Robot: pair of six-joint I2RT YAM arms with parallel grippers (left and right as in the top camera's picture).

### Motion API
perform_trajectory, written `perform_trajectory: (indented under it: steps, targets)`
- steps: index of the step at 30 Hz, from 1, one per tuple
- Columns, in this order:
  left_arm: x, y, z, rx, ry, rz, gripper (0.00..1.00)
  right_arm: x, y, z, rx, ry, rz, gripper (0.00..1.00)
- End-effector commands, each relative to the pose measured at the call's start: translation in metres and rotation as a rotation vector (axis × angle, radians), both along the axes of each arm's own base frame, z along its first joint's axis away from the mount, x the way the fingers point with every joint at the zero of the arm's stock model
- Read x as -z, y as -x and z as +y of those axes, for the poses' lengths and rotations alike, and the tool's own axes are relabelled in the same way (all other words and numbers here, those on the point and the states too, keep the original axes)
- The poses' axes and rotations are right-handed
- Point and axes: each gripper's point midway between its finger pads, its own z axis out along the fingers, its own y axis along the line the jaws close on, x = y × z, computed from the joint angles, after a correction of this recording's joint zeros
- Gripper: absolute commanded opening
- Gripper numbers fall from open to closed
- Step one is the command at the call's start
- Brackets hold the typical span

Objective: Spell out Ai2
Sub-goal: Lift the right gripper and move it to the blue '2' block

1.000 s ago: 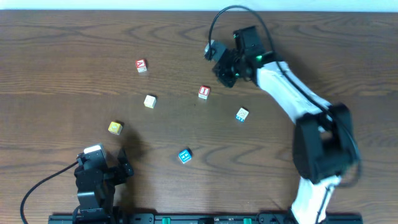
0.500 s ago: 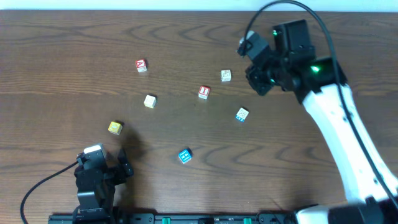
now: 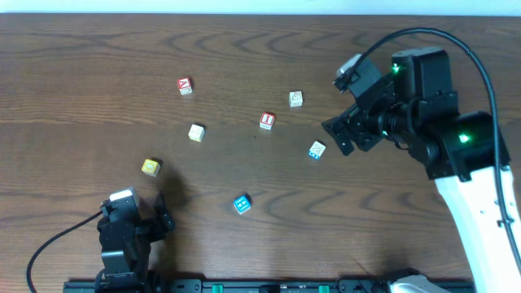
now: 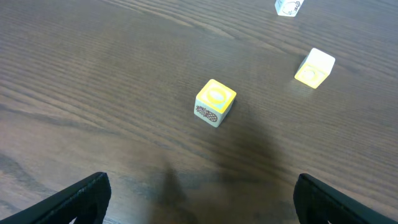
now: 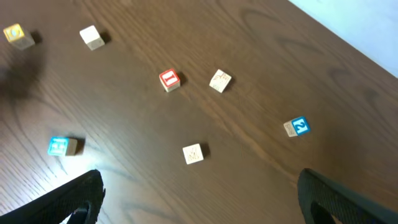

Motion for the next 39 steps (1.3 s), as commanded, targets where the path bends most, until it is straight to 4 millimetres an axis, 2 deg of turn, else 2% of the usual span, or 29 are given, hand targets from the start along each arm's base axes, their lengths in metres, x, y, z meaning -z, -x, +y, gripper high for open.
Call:
perform_trajectory:
  steps: [1,4,7,11,17,21,23,29,35,39]
  targets:
    - [0.003,0.001,0.002,-0.014,-0.006,0.006,0.95,-0.012,0.004,0.001,0.021,-0.045,-0.019,0.99]
    - [0.003,0.001,0.002,-0.014,-0.006,0.006,0.95,-0.017,0.005,0.004,0.008,-0.063,-0.033,0.99]
    - [0.003,0.001,0.002,-0.014,-0.006,0.006,0.95,-0.017,-0.006,0.002,0.041,-0.059,-0.053,0.99]
    - [0.003,0.001,0.002,-0.014,-0.006,0.006,0.95,-0.008,-0.049,-0.023,0.321,-0.047,-0.077,0.99]
    - [0.003,0.001,0.002,-0.014,-0.006,0.006,0.95,0.016,-0.112,-0.028,0.537,-0.097,-0.114,0.99]
    - [0.003,0.001,0.002,-0.014,-0.006,0.006,0.95,0.046,-0.149,-0.036,0.669,-0.096,-0.125,0.99]
    - [0.003,0.001,0.002,-0.014,-0.006,0.006,0.95,0.066,-0.168,-0.046,0.752,-0.095,-0.126,0.99]
    - [0.003,0.001,0.002,-0.014,-0.006,0.006,0.95,0.121,-0.201,-0.080,0.874,-0.125,-0.068,0.94]
    - [0.003,0.001,0.002,-0.014,-0.006,0.006,0.95,0.170,-0.208,-0.112,0.956,-0.152,0.046,0.92]
    - [0.003,0.001,0.002,-0.014,-0.006,0.006,0.95,0.194,-0.202,-0.116,0.974,-0.162,0.130,0.90]
